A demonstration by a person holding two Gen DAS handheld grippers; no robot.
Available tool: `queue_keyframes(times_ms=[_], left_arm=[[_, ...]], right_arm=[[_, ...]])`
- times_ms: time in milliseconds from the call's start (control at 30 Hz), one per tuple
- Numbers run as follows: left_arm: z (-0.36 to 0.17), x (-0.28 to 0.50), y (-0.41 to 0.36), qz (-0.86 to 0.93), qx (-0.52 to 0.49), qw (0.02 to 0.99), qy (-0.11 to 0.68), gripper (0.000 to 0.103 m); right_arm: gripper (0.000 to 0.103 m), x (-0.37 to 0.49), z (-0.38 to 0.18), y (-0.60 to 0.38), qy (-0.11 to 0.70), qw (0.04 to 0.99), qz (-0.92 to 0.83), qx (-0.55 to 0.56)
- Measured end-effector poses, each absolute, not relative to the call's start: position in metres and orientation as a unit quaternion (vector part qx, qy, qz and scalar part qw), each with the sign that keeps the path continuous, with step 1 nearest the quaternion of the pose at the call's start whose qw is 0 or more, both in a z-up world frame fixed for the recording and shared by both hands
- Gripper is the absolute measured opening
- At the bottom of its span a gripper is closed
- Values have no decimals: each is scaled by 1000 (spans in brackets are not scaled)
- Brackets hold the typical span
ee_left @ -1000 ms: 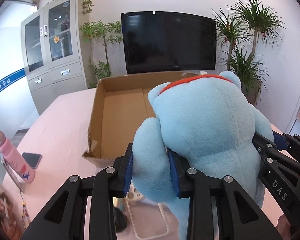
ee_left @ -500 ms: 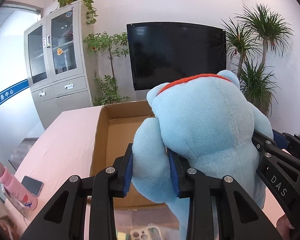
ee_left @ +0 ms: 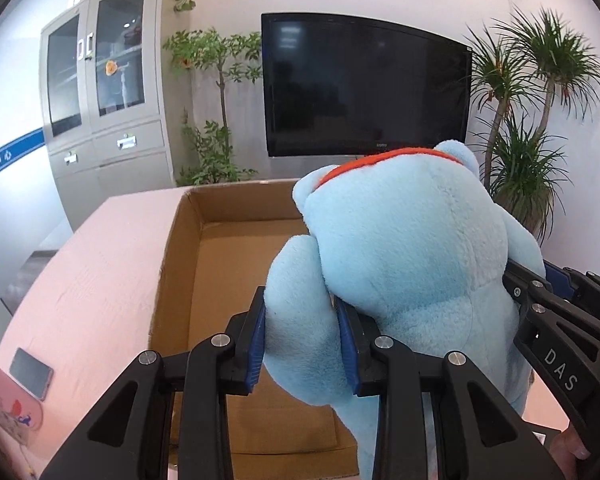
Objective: Organize objects
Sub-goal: 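Lift the plush toy with both grippers and carry it over the cardboard box, then open both grippers to drop the plush toy into the box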
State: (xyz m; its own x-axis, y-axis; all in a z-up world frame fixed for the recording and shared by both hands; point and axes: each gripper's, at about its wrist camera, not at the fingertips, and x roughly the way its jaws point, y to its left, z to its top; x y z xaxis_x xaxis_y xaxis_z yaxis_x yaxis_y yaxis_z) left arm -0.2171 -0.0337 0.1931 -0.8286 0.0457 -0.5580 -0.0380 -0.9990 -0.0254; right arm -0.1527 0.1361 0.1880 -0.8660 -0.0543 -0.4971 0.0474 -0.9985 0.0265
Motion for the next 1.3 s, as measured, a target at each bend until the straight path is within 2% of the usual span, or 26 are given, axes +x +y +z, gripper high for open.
queue_keyframes(times_ms=[667, 800, 967, 1033, 1100, 1133, 1200, 1300], left_arm=[[87, -297, -31, 914, -404, -25, 3, 28], [68, -306, -26, 902, -430, -33, 8, 28], [74, -306, -35, 895, -444, -42, -16, 30], [92, -293, -36, 903, -427, -40, -15, 34], [116, -279, -38, 914, -403, -25, -23, 49], [131, -268, -38, 922, -387, -18, -26, 52], [153, -248, -38, 934, -357, 1, -33, 64], [186, -219, -36, 942, -324, 63, -54, 72]], right_arm=[[24, -207, 110, 118, 33, 0, -931, 364], [27, -215, 97, 116, 45, -9, -921, 387], [30, -217, 100, 122, 23, -15, -912, 409], [39, -213, 110, 127, 10, -6, -913, 408], [65, -204, 126, 133, -15, 17, -919, 394], [65, -197, 135, 136, -24, 25, -924, 382], [65, -181, 158, 141, -25, 18, -935, 352], [67, -148, 197, 160, -44, 32, -950, 309]])
